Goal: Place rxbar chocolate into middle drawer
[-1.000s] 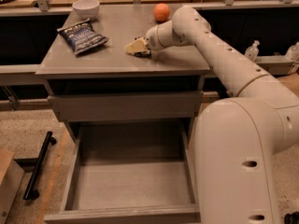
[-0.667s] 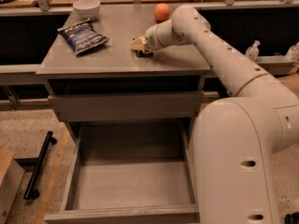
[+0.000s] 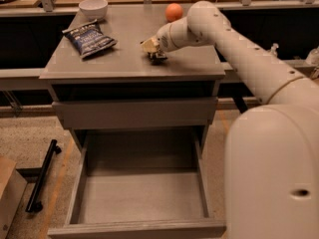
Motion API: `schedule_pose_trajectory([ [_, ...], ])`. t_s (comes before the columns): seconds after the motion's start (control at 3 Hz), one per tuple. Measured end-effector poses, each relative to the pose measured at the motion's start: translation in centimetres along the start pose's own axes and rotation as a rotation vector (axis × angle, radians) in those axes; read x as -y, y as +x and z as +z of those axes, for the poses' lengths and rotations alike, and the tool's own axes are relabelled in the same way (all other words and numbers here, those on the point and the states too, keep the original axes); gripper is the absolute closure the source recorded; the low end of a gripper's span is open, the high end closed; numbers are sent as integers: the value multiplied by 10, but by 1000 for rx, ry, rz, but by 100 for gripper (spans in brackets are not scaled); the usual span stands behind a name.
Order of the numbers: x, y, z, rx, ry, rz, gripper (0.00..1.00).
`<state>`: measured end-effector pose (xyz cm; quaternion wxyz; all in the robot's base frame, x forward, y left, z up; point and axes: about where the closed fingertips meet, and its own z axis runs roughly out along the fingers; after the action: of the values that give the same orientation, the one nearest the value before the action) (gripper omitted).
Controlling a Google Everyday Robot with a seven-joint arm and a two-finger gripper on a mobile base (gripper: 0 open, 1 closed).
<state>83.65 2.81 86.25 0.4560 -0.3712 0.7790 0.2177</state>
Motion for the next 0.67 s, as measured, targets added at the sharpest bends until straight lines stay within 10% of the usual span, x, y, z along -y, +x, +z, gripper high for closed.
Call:
schedule_pose_trajectory([
  [0.67, -71, -44, -132, 57, -42, -180, 100],
])
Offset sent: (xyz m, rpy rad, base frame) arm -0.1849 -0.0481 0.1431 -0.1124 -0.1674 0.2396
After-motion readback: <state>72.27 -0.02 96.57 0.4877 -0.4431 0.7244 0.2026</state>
